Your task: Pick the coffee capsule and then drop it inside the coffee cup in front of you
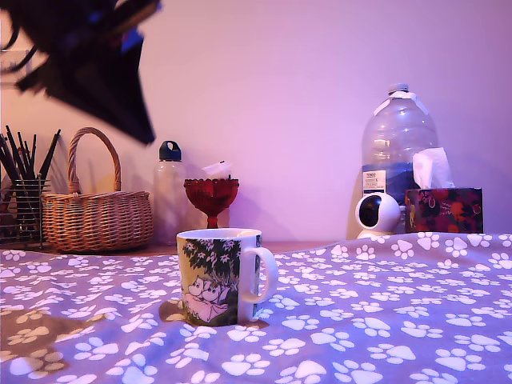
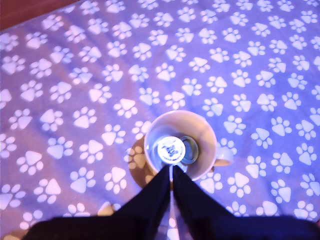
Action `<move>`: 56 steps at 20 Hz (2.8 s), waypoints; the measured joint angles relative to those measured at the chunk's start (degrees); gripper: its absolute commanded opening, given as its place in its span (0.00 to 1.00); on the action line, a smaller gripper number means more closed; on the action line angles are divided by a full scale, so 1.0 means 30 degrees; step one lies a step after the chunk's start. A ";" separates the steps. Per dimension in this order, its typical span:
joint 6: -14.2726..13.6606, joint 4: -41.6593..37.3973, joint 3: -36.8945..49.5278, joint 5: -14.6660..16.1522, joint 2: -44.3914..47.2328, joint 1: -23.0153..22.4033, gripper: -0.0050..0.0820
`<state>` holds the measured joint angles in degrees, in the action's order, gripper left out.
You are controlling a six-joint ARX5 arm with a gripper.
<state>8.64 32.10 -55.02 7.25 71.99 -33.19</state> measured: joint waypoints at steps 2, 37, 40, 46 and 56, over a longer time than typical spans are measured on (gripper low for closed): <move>0.0313 -0.0270 0.0867 0.0066 -0.0015 0.0102 0.03; 0.3424 -0.0146 0.2885 0.0080 -0.3002 0.2069 0.81; 0.4575 -0.0153 0.2885 0.0058 -0.3002 0.2069 0.82; 0.4699 -0.0160 0.2885 -0.0262 -0.3002 0.2069 0.82; 0.4714 -0.0568 0.2885 -0.0466 -0.3002 0.2069 0.82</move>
<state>22.79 30.39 -46.37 5.85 62.98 -26.98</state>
